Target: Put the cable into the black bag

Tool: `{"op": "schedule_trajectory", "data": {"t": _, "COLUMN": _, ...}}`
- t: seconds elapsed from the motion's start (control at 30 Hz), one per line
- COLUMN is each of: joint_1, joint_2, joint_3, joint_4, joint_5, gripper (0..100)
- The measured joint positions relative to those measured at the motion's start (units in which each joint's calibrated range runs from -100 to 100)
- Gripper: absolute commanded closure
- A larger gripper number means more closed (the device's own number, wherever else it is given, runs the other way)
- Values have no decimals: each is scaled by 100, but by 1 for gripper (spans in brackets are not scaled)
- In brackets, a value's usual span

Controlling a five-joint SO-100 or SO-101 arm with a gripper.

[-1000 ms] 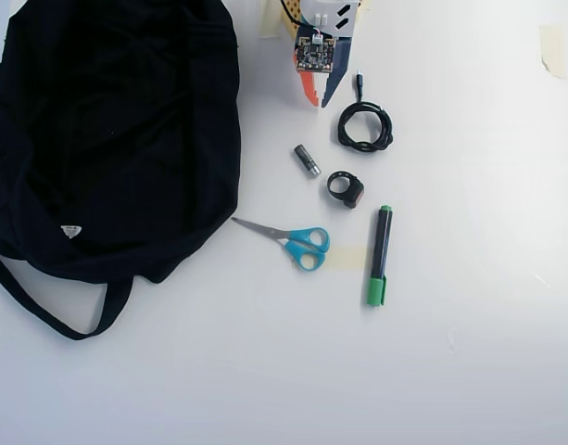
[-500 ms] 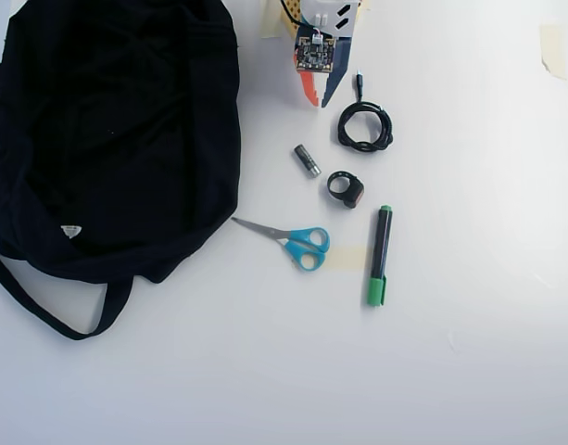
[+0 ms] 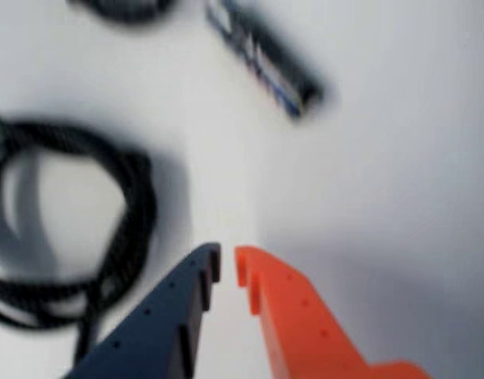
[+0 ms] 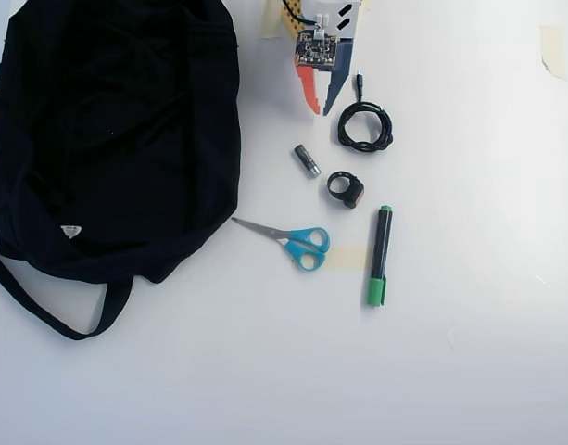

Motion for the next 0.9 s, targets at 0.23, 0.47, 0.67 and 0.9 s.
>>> {"op": "schedule_trajectory", "data": {"t": 0.23, "joint_1": 7, "joint_2": 1179, "joint_3": -778, "joint_4": -2173, "joint_5": -20, "gripper": 98}}
{"op": "schedule_trajectory", "data": {"t": 0.47, "joint_1": -228, "joint_2": 2980, "joint_3": -2162, "joint_4": -4113, "joint_5": -24, "gripper": 98}}
{"op": "schedule_trajectory", "data": {"t": 0.67, "joint_1": -272, "joint_2": 4284, "joint_3": -3703, "joint_4": -4311, "joint_5": -24, "gripper": 98}}
{"op": "schedule_trajectory", "data": {"t": 0.9, "joint_1": -272, "joint_2": 5803, "joint_3": -5715, "joint_4": -4319, "joint_5": -15, "gripper": 98}}
